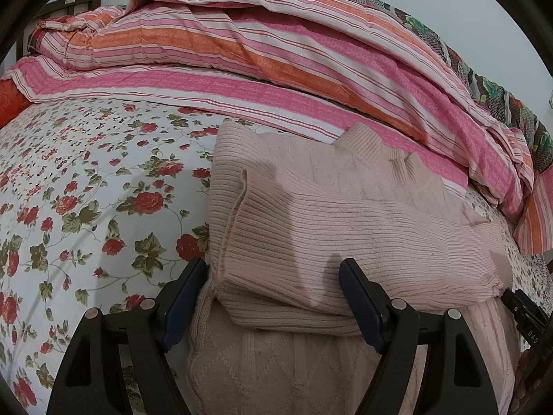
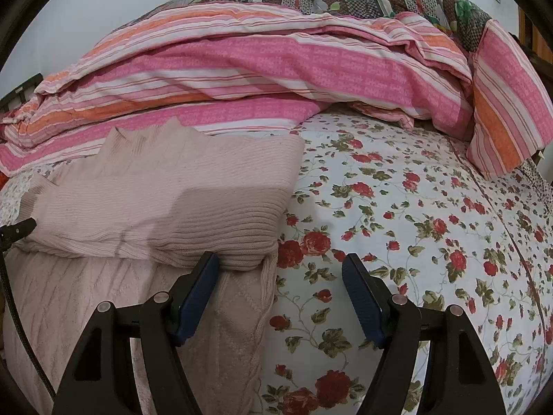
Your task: Fold small clothes
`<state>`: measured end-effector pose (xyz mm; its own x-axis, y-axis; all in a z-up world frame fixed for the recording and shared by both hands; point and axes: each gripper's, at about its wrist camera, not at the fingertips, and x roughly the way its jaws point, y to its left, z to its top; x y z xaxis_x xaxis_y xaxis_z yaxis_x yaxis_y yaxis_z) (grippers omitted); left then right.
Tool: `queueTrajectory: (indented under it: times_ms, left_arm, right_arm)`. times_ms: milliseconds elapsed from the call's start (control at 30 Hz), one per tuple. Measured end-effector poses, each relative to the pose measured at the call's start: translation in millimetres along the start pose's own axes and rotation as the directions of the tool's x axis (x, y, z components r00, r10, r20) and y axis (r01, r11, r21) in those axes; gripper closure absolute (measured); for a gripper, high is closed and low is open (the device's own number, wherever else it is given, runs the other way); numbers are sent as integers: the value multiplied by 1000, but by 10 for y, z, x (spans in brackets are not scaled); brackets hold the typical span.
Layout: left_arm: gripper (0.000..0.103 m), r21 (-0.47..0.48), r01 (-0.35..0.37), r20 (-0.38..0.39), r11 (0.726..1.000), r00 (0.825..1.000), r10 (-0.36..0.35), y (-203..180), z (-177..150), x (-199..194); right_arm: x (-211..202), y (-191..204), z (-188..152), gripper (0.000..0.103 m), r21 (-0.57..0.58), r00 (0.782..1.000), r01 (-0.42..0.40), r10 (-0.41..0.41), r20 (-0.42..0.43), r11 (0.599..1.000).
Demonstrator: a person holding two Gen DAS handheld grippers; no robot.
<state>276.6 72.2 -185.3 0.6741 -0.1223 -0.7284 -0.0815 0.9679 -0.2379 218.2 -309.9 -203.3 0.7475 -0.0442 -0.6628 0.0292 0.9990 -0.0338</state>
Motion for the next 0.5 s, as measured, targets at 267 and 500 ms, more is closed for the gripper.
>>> queueTrajectory:
  times_ms: [267, 500]
  left_arm:
    - [25, 1, -1, 1, 1000, 1000, 1, -1, -3, 1]
    - [25, 0, -1, 1, 1000, 1000, 1, -3, -5, 1]
  right_arm:
    - [-4, 4, -1, 30, 1, 1000, -1, 1, 0, 1000]
    - [-8, 6, -4, 30, 3, 1000, -2, 2, -1, 1000]
